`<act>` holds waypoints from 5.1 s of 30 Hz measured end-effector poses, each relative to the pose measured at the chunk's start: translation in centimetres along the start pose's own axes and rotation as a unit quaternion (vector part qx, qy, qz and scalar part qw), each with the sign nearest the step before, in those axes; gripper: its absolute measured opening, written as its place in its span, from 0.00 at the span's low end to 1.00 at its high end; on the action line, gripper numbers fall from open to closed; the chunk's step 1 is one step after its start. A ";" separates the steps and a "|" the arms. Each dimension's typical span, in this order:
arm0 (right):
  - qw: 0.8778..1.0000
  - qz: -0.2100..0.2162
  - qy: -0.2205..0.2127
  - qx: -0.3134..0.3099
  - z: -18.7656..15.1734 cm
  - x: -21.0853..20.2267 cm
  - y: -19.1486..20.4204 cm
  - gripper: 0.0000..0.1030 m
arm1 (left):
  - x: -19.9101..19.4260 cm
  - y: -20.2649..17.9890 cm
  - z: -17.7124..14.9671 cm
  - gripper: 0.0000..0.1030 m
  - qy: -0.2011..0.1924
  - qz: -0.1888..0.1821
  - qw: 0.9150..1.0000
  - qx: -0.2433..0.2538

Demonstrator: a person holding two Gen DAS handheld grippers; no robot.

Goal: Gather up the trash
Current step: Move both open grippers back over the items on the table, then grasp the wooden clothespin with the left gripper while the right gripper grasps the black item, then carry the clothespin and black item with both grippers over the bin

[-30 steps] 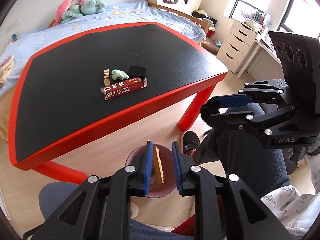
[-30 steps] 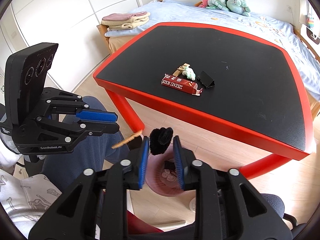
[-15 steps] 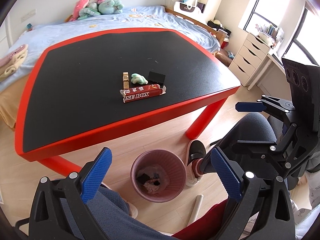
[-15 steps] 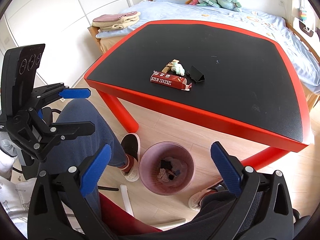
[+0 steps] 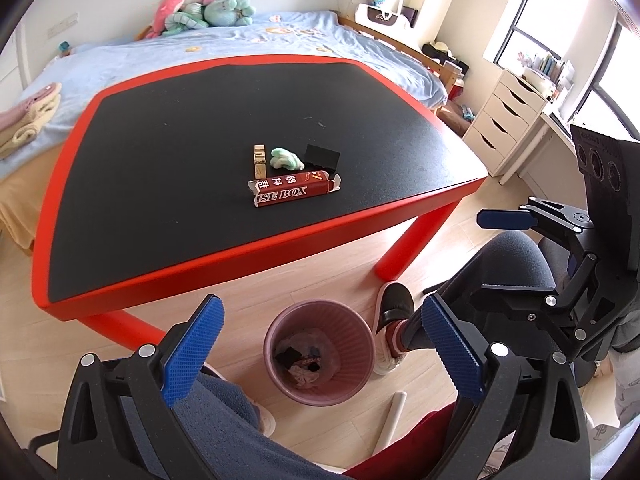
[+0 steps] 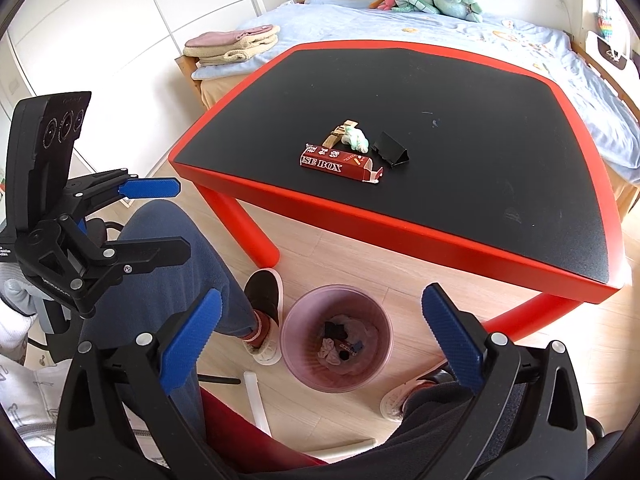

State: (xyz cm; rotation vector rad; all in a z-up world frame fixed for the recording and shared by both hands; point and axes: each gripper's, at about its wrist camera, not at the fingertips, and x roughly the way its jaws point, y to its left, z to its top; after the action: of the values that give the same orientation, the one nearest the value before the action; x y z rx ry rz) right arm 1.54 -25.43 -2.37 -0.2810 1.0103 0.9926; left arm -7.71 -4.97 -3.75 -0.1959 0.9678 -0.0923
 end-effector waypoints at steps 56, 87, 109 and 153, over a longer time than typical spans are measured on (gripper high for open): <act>0.999 -0.036 0.018 -0.030 12.6 8.3 -7.3 0.96 | 12.5 7.0 11.2 0.93 0.080 0.084 0.993 0.006; 0.999 -0.031 0.028 -0.029 13.1 9.8 -7.7 0.96 | 14.5 7.4 12.0 0.91 0.077 0.113 0.990 0.026; 0.997 -0.028 0.044 -0.056 13.6 12.2 -6.7 0.86 | 14.6 7.0 13.6 0.13 0.064 0.100 0.992 0.034; 0.998 -0.034 0.012 -0.059 12.5 6.7 -4.7 0.26 | 7.7 6.4 12.8 0.13 0.018 0.070 0.997 0.042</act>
State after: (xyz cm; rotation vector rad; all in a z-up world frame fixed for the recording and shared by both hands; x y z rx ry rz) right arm 13.55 -16.60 -2.08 -0.4237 0.9582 0.9900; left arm 7.12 1.61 -4.26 -0.0499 1.0096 -0.0079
